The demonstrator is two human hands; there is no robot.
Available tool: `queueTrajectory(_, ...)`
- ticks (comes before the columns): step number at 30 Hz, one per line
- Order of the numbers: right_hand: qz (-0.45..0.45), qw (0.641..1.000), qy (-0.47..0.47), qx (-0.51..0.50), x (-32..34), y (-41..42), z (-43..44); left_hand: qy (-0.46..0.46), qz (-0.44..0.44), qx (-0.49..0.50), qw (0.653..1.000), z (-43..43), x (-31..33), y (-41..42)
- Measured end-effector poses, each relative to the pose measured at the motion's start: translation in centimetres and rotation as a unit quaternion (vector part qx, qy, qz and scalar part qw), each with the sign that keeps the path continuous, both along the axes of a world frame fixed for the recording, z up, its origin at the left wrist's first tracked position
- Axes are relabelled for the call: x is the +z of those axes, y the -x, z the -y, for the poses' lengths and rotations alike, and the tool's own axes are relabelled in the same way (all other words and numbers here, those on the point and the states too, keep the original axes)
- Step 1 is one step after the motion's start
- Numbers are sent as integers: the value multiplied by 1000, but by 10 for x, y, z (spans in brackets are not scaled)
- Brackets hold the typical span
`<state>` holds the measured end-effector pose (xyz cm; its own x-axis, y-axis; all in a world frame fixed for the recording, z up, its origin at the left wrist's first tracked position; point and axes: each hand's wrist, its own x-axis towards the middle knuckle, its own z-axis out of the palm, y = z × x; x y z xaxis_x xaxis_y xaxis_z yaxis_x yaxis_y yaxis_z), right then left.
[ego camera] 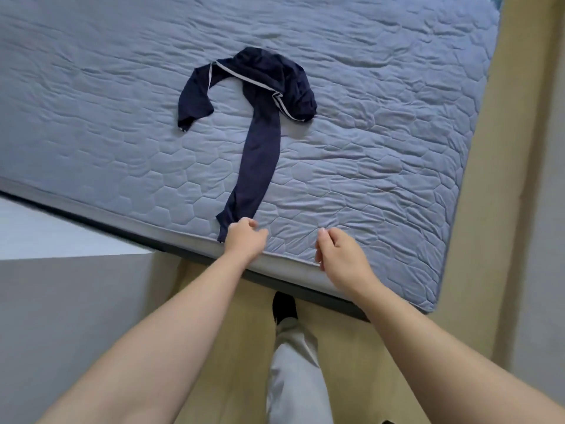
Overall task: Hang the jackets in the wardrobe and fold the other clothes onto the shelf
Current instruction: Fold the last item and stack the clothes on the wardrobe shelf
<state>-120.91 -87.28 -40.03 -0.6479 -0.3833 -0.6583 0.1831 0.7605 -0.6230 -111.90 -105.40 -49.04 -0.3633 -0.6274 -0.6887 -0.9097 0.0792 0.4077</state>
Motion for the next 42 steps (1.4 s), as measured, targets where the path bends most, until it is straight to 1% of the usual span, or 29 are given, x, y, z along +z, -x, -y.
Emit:
queueTrajectory(3,17,1000,-18,-6,-43,20,38,-6,42,-57,997,38,-59,28)
queueTrajectory(6,31,999,-33,-10,-82,30,58,-13,93,-61,994,60,-117,43)
queueTrajectory(8,42,998,-46,-11,-100,33,65,-11,112,-23,993,71,-147,47)
queueTrajectory(10,44,997,-58,-9,-114,34,67,-21,101,30,994,80,-174,47)
queueTrajectory(12,51,996,-67,-4,-123,35,67,-69,75,94,990,87,-194,43)
queueTrajectory(13,58,996,-71,-1,-125,36,67,-95,68,120,986,87,-200,39)
queueTrajectory(14,63,995,-73,-1,-126,38,67,-112,69,126,983,87,-205,35)
queueTrajectory(16,69,995,-78,2,-121,42,65,-124,91,75,985,81,-207,27)
queueTrajectory(18,70,995,-74,13,-112,50,60,-91,110,8,990,74,-203,25)
queueTrajectory(19,70,995,-74,14,-108,53,56,-63,114,8,991,73,-201,27)
queueTrajectory(21,64,996,-65,23,-105,59,45,-8,119,45,992,75,-202,29)
queueTrajectory(22,61,996,-58,26,-107,63,39,-7,122,55,991,77,-205,32)
queueTrajectory(24,60,997,-52,26,-118,73,27,-62,110,87,988,75,-216,35)
queueTrajectory(26,59,997,-43,17,-129,83,12,-103,69,143,982,58,-223,44)
queueTrajectory(28,65,997,-42,11,-135,92,-6,-113,9,200,973,24,-207,58)
queueTrajectory(30,84,996,-43,11,-128,99,-26,-140,-70,265,952,-16,-169,81)
queueTrajectory(33,119,992,-41,7,-95,111,-59,-195,-206,340,897,-78,-76,116)
queueTrajectory(34,130,991,-40,14,-80,115,-68,-206,-244,349,881,-95,-41,121)
queueTrajectory(35,134,990,-36,21,-63,120,-78,-204,-270,348,874,-110,-3,125)
queueTrajectory(37,139,990,-29,23,-25,130,-103,-193,-303,326,875,-137,70,128)
queueTrajectory(38,157,987,-23,17,-5,136,-112,-181,-322,306,878,-149,106,127)
queueTrajectory(40,242,970,-9,-32,31,146,-129,-158,-337,255,893,-171,170,122)
queueTrajectory(42,360,926,41,-106,64,155,-137,-144,-331,195,912,-191,223,119)
